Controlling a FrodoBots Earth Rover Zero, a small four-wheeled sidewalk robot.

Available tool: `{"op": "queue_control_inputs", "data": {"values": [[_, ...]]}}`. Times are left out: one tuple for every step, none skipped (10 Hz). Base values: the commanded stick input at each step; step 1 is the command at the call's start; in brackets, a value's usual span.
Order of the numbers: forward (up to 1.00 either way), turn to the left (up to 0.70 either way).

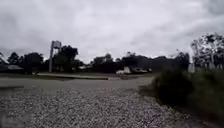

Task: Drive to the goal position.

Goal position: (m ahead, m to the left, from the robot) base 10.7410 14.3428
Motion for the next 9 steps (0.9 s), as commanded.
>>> {"op": "queue_control_inputs", "data": {"values": [[0.5,0.0],[0.5,0.0],[0.5,0.0],[0.5,0.0],[0.5,0.0],[0.5,0.0],[0.5,0.0],[0.5,0.0],[0.5,0.0]]}}
